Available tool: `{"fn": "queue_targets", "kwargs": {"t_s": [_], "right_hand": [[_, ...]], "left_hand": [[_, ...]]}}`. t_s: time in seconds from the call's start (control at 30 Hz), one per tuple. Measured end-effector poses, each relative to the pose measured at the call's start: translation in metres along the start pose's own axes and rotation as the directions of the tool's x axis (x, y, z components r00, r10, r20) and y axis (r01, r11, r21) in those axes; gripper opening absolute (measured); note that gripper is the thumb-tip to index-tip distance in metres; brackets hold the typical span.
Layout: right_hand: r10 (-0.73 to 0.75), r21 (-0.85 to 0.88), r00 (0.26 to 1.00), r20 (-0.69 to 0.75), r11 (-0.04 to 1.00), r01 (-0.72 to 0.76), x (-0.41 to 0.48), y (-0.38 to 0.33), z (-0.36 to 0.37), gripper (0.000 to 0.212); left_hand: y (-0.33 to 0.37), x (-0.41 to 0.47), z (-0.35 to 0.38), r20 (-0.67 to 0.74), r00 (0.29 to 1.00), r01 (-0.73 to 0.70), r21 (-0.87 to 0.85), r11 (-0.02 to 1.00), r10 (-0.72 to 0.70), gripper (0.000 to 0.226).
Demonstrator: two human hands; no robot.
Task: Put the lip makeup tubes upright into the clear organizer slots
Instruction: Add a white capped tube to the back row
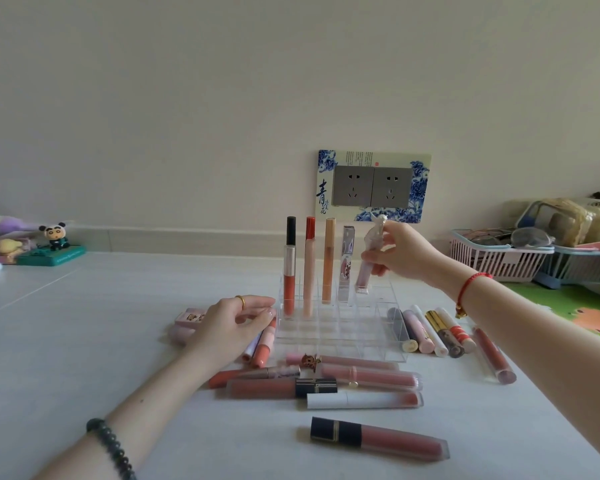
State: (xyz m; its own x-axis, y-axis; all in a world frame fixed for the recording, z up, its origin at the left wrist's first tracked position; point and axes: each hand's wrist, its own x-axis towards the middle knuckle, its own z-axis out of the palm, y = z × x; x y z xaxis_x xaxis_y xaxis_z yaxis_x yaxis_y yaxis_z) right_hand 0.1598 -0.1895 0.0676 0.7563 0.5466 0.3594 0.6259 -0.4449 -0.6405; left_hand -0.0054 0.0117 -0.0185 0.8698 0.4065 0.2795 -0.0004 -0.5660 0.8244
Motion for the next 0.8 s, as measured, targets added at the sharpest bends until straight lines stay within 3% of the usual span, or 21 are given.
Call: {"fn": "queue_targets", "kwargs": {"t_s": [0.2, 0.8], "right_hand": [[0.008, -0.055, 0.999, 0.043, 0.998, -0.005, 0.004, 0.010, 0.009, 0.018], [-0.028, -0.119, 1.000, 0.000, 0.992, 0.028, 0.005, 0.015, 0.016, 0.030]], "left_hand": [[0.000, 0.000, 0.000, -0.003, 1.000, 0.004, 0.017, 1.000, -0.004, 0.023], [0.001, 0.000, -0.001, -0.018, 1.000, -0.016, 0.033, 0.999, 0.017, 0.013]]}}
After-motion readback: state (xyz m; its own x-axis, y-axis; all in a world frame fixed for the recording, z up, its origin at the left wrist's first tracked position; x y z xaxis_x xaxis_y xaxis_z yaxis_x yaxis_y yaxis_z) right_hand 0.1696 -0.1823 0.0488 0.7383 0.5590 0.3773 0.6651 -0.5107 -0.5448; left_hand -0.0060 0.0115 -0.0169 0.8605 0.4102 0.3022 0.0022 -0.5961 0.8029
